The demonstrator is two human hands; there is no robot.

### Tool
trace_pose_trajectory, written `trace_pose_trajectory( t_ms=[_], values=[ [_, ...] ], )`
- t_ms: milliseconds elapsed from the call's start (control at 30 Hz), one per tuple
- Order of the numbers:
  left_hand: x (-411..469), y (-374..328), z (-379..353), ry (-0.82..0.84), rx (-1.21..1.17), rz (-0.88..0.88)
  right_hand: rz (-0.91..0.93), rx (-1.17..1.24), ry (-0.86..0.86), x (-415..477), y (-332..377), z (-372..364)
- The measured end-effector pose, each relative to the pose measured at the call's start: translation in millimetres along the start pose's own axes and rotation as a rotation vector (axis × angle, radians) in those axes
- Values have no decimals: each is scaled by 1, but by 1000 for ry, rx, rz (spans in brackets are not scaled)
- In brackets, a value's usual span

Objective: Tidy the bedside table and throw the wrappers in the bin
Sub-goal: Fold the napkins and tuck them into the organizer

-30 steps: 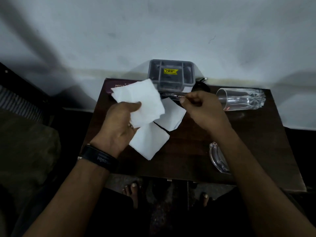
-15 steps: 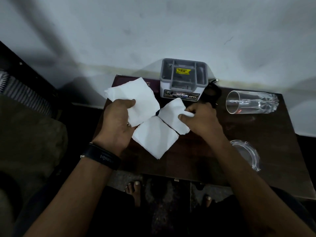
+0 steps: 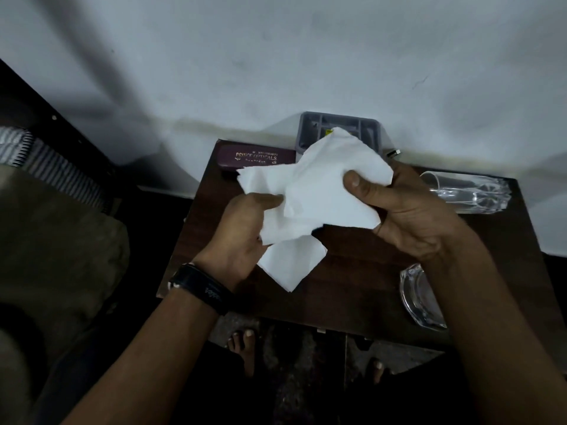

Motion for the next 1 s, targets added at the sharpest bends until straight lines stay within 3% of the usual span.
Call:
trace_pose_trajectory(
  t_ms=[133,233,367,600,733,867,1000],
  values=[
    [-10,7,-27,178,50,-39,-26,-77,53,5,-8,-9],
    [-11,8,-38,251,9,-30,-24,-367,-8,13,-14,2],
    [-6,14,-36,224,63,39,-2,-551,-107,16,-11,17],
    [-7,16,-36,182,-52,104,28,-732,-59,19,-13,19],
    [-16,10,-54,299,-119,127,63,-852,-80,23,-14,21],
    [-8,7,-31,86,276,-42,120,-927,-93,23,-15,15],
    [0,-15,7,-115,95,-174,106,-840,-278,19,-4,26]
  ],
)
Point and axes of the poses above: each hand's wrist, its own x-axis towards the middle knuckle, its own z-axis out of the back of the hand, y = z × x, the point moved 10 cm from there along x, towards the middle knuckle, and after that the axes turned 1 degree about x, right-handed, at the moved point
